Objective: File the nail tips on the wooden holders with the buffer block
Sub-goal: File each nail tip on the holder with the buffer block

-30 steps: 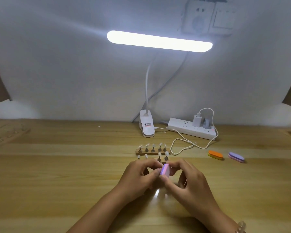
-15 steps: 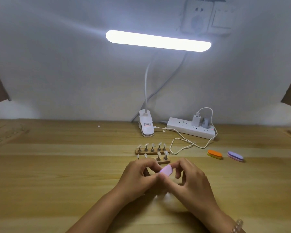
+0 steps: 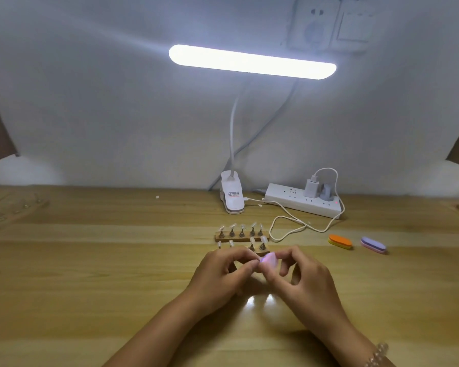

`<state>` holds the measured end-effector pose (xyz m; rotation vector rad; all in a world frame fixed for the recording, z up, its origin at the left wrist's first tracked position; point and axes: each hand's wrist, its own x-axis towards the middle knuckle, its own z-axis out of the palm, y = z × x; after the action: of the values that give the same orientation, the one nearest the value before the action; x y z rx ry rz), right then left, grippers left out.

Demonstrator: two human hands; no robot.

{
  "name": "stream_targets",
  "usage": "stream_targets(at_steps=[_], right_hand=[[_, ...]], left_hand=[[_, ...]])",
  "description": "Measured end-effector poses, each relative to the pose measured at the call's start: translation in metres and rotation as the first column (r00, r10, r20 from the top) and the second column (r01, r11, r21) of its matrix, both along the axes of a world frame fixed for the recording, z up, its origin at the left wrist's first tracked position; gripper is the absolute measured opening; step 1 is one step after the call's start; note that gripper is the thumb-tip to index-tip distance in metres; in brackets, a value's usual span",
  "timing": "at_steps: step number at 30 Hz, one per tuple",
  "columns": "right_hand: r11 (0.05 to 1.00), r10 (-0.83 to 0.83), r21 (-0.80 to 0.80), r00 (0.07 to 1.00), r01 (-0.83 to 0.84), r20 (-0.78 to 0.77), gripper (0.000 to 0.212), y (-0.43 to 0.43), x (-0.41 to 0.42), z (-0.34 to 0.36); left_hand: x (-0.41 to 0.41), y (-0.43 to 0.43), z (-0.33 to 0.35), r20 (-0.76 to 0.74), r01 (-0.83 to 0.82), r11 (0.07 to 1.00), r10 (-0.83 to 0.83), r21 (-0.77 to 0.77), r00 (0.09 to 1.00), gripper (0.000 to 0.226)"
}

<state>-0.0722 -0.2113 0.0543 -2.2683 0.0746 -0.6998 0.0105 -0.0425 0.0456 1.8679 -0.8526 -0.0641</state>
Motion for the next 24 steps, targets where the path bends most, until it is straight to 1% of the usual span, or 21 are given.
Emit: stream_targets(at_steps=[2,3,6,9,11,13,15,17,19,21,22,24], right_hand=[[0.996,0.061,-0.061,0.998,-0.061,-0.001,0.027,0.0051,-0.0029,-0.0003],[0.997,0.053,-0.065,0.999,-0.053,0.001,0.026,0.0054,-0.0021,-0.0001],[0.995,-0.043,-0.085,0.998,0.046,0.036,0.025,0.0012,0.0001,0.0006],[0.977,0.040,-0.210,0.999,-0.034,0.025,0.030,0.0057,-0.0034,-0.0009],[0.982,0.046,-0.185,0.999,-0.044,0.011,0.030,0.0066,-0.0036,0.0006],[0.989,-0.026,-0.145,0.999,0.030,0.032,0.031,0.0023,-0.0013,0.0008],[0.976,-0.024,-0.216,0.999,0.032,0.038,0.031,0.0035,-0.0019,-0.0008],[0.958,0.036,-0.285,0.999,-0.029,0.020,0.033,0.0087,-0.0044,-0.0020],[0.971,0.021,-0.239,1.000,-0.017,0.013,0.033,0.0085,-0.0027,-0.0003],[0.986,-0.048,-0.159,0.999,0.051,0.025,0.030,0.0028,0.0013,0.0000],[0.986,-0.053,-0.157,0.998,0.057,0.030,0.029,0.0015,0.0015,-0.0003],[0.973,0.007,-0.230,1.000,-0.003,0.017,0.029,0.0049,-0.0022,-0.0018]], left_hand=[[0.0000,-0.0009,0.0008,-0.021,-0.005,1.000,0.005,-0.019,1.000,0.017],[0.0002,-0.0008,0.0006,-0.026,-0.006,1.000,0.006,-0.024,1.000,0.018],[-0.0001,-0.0005,-0.0008,-0.028,0.014,1.000,-0.014,-0.024,0.999,0.016],[0.0011,-0.0003,-0.0012,-0.019,0.011,1.000,-0.011,-0.016,1.000,0.016],[0.0019,-0.0006,-0.0017,-0.033,0.006,1.000,-0.007,-0.026,0.999,0.016],[0.0017,-0.0008,-0.0021,-0.043,0.008,0.999,-0.009,-0.033,0.999,0.015],[0.0009,-0.0008,-0.0020,-0.046,0.011,0.999,-0.013,-0.036,0.999,0.015],[0.0005,-0.0004,-0.0016,-0.041,0.003,0.999,-0.004,-0.041,0.999,0.016],[0.0008,-0.0002,-0.0008,-0.046,-0.014,0.999,0.012,-0.044,0.999,0.015],[0.0004,-0.0009,-0.0007,-0.048,-0.015,1.000,0.013,-0.027,0.999,0.015],[-0.0001,-0.0008,-0.0005,-0.037,-0.012,1.000,0.011,-0.014,0.999,0.016],[-0.0003,-0.0007,-0.0001,-0.017,-0.009,1.000,0.009,0.011,1.000,0.015]])
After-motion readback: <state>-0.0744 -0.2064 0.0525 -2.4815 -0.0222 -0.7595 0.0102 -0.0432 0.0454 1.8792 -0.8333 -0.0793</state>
